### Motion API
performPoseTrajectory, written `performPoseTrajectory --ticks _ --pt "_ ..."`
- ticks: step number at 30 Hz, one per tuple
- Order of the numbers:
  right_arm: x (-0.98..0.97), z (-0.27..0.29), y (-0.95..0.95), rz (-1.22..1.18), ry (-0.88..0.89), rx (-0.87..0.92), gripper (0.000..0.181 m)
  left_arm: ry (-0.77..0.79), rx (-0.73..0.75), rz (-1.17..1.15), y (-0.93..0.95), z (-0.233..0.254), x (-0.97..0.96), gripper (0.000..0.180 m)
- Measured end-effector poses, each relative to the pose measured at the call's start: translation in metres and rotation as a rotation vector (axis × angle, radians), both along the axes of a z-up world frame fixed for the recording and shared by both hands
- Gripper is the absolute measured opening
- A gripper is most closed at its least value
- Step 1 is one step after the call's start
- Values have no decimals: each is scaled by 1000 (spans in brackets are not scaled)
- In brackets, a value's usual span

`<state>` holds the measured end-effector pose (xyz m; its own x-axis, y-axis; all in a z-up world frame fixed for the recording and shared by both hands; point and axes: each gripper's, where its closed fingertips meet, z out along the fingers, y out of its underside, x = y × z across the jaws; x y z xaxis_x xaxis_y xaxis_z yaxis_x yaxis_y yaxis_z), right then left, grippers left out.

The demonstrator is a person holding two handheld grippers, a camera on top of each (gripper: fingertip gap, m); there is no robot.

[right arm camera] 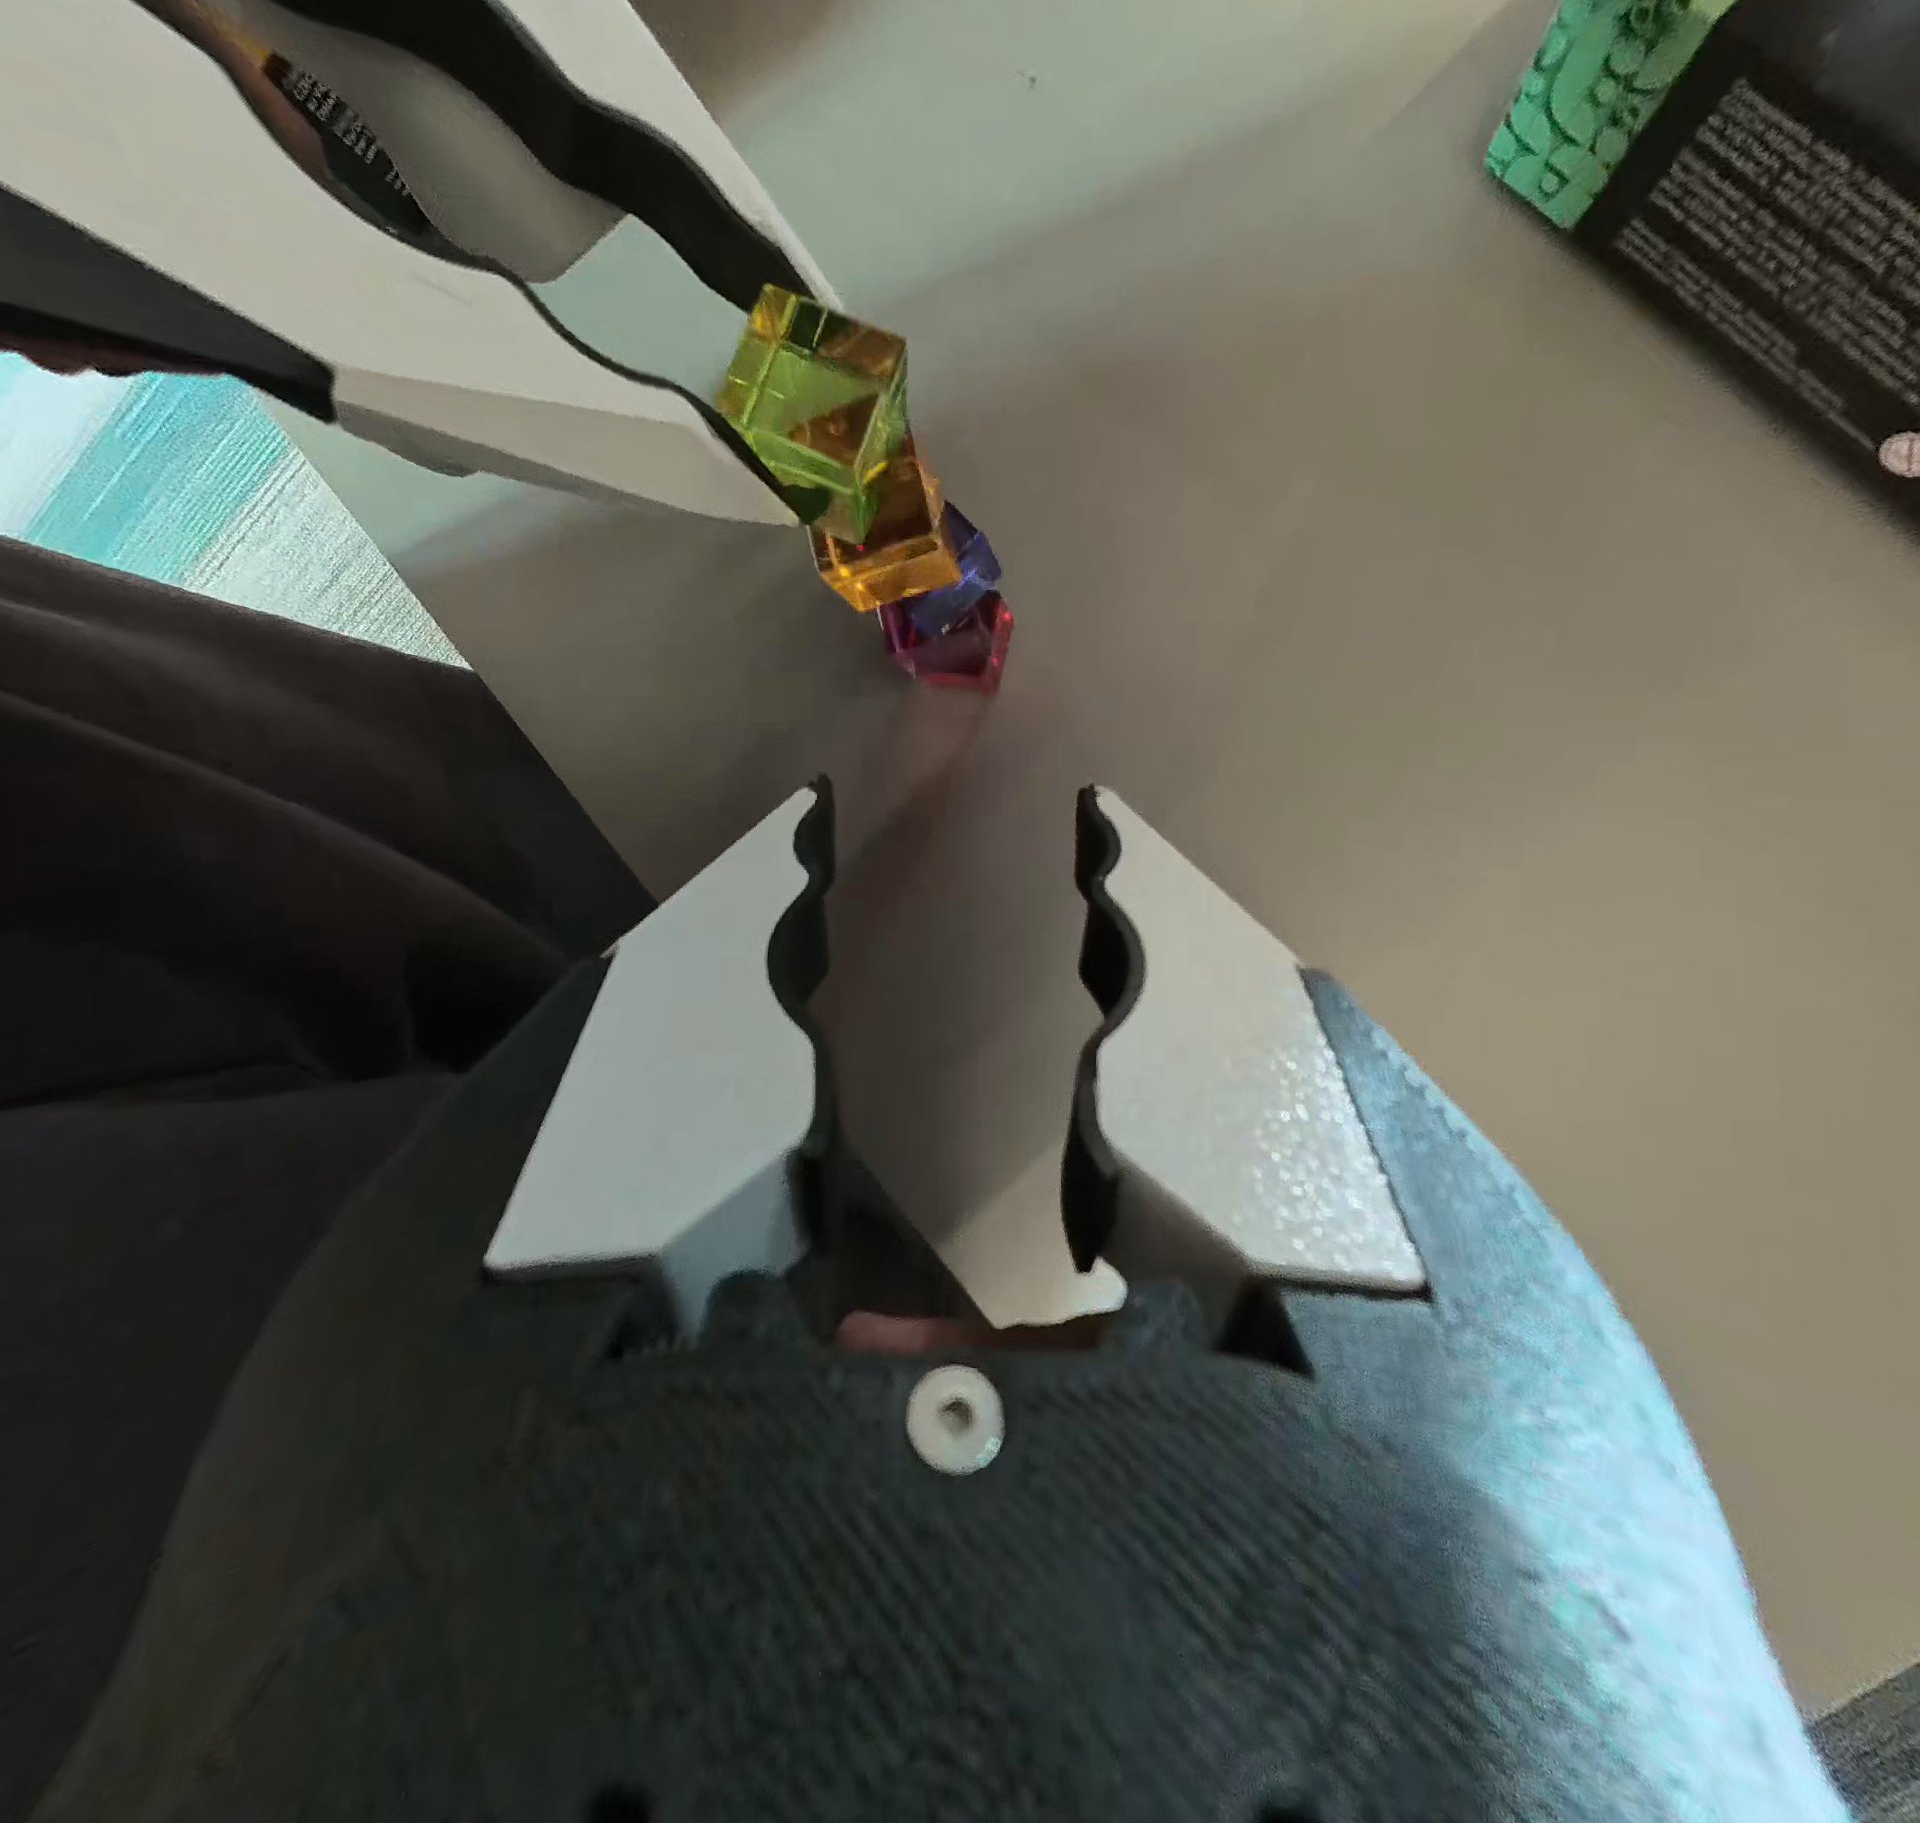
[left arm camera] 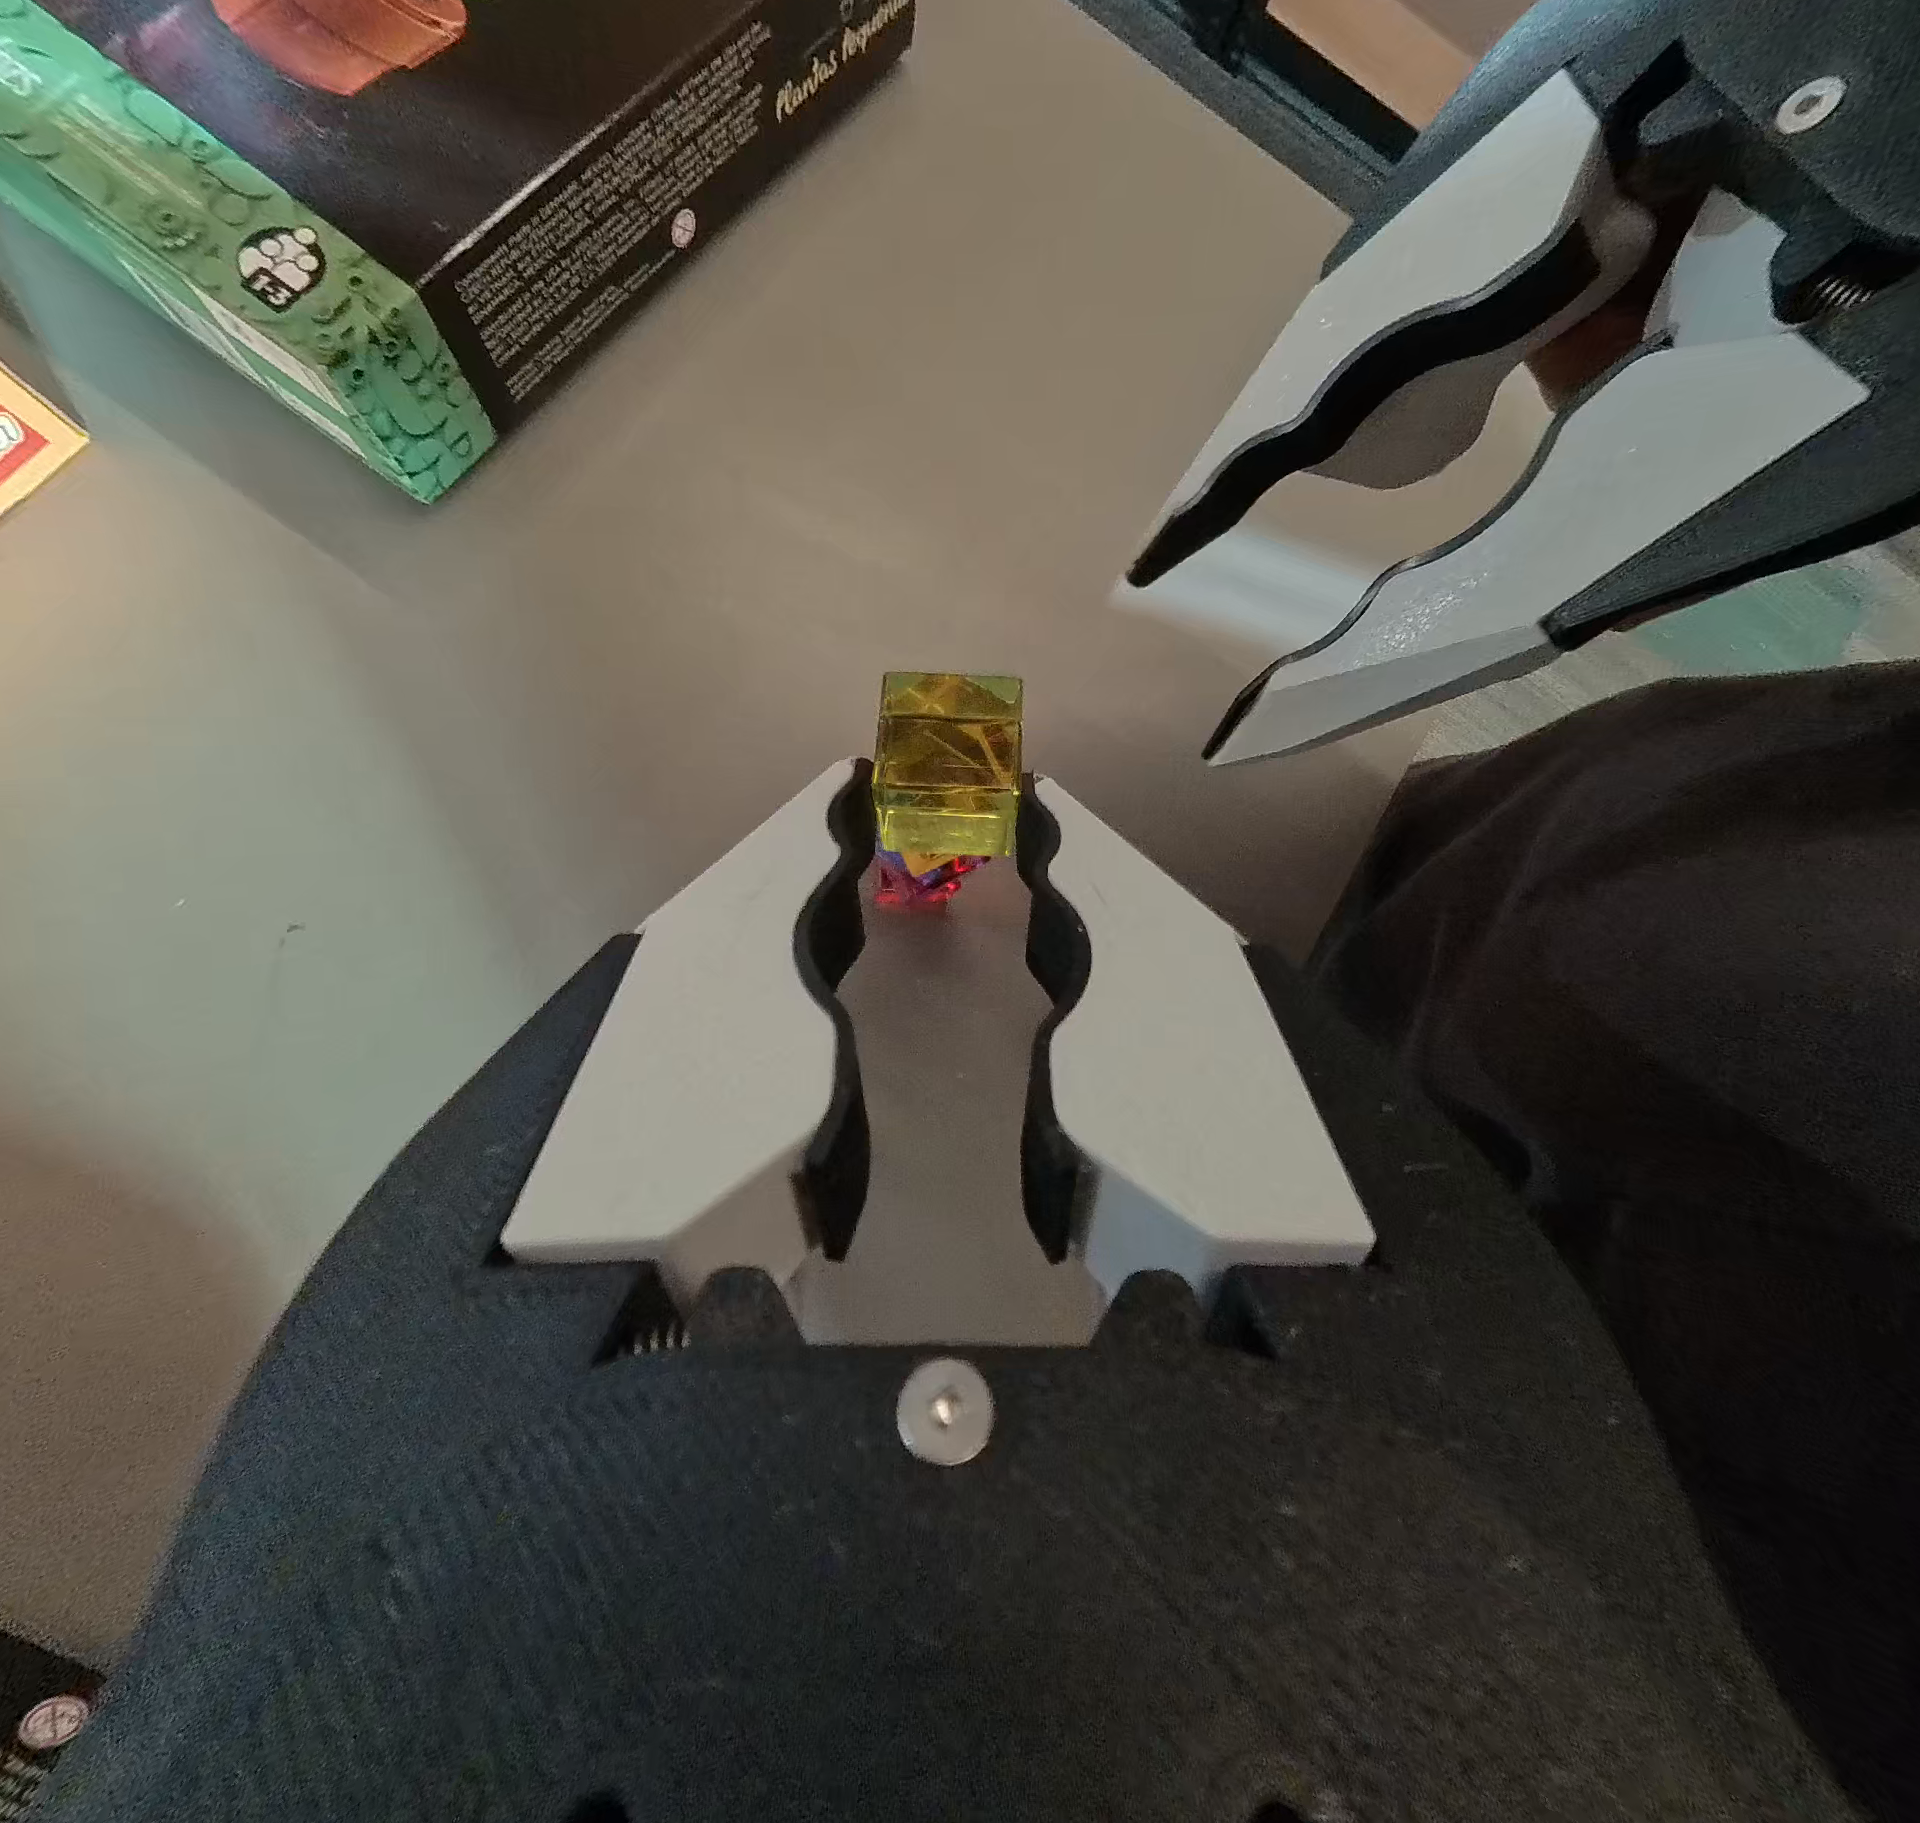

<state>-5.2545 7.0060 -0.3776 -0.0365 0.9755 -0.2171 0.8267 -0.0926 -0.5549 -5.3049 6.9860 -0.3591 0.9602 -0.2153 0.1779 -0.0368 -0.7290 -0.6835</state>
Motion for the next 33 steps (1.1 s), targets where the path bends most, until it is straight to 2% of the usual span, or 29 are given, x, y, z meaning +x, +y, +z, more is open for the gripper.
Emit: performPoseTrajectory --ticks 23,27,30,33 --pt "6 -13 -25 78 -34 7 42 16 -16 11 -6 -4 -3 28" --pt "12 -19 -30 130 -56 31 22 -7 -14 42 -17 -1 -11 29" --pt "9 -26 -24 152 -66 146 0 -29 -33 94 -32 -2 -22 30" --pt "4 -40 -20 237 -115 315 0 -30 -66 152 -48 -10 -36 30"
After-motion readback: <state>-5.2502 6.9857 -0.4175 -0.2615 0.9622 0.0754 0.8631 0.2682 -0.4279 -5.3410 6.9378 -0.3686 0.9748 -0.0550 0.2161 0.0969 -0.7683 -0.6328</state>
